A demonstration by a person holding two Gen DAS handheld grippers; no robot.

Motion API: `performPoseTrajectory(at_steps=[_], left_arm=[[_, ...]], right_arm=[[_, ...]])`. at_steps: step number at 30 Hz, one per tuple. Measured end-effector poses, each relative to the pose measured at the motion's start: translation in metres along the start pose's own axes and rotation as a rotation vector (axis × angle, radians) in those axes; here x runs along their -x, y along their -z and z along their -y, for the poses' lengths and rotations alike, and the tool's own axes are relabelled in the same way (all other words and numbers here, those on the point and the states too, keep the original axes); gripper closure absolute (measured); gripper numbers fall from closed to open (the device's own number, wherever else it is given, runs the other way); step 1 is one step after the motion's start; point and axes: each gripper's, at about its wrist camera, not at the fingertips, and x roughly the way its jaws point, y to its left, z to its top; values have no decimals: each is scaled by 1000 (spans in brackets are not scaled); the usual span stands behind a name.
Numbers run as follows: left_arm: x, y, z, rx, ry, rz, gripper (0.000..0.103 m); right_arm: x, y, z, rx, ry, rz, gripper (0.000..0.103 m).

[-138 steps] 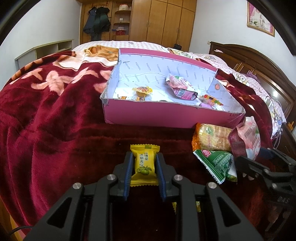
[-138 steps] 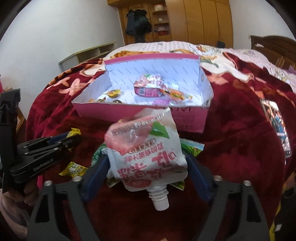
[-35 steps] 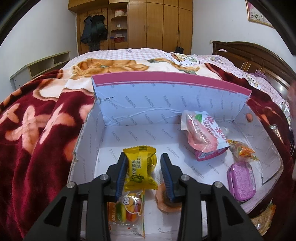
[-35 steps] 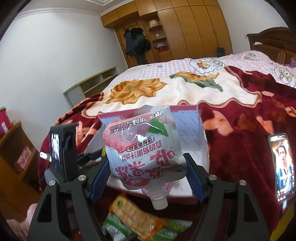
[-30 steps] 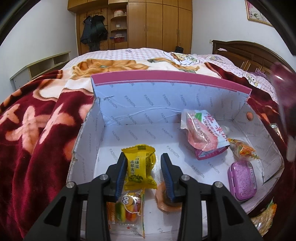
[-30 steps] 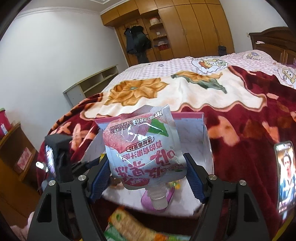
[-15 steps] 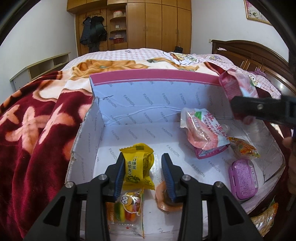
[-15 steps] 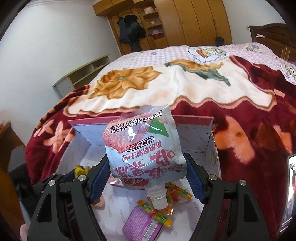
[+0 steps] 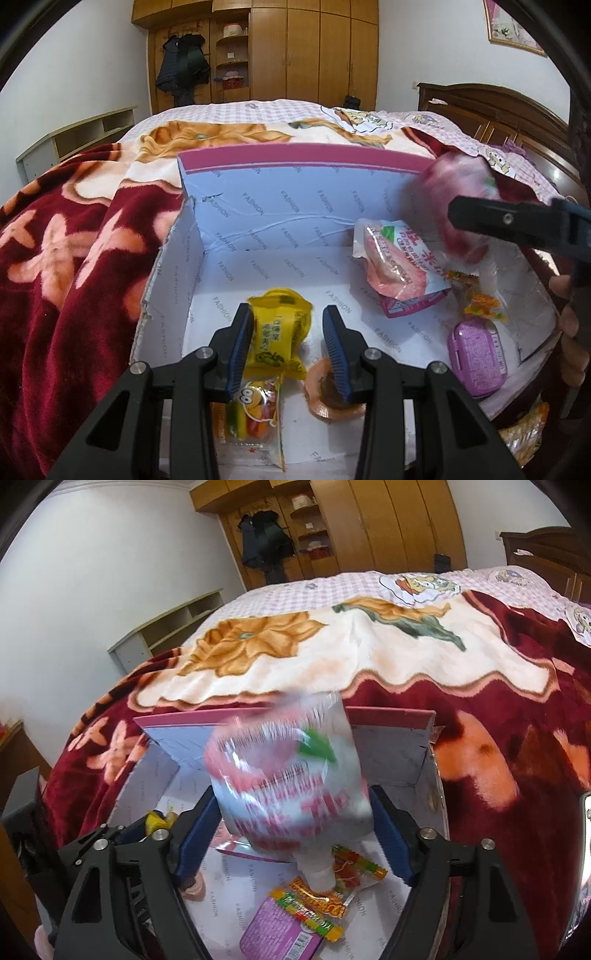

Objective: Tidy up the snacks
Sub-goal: 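Lower the yellow candy into the box with the left tool while the right lowers the pink pouch, then open both tools over the box and withdraw toward the snack pile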

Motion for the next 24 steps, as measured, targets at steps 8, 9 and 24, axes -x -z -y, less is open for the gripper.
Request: performPoseTrajectory(at_steps=[8, 9, 24], left_arm=[[16, -3, -4, 8, 6, 14, 62], [19, -3, -5, 12, 7, 16, 62], [62, 5, -8, 36, 42, 29, 59]], right_arm=[[21, 0, -12, 35, -23, 37, 12], [24, 1, -12, 33, -28, 40, 12], [60, 26, -23, 33, -72, 56, 12]])
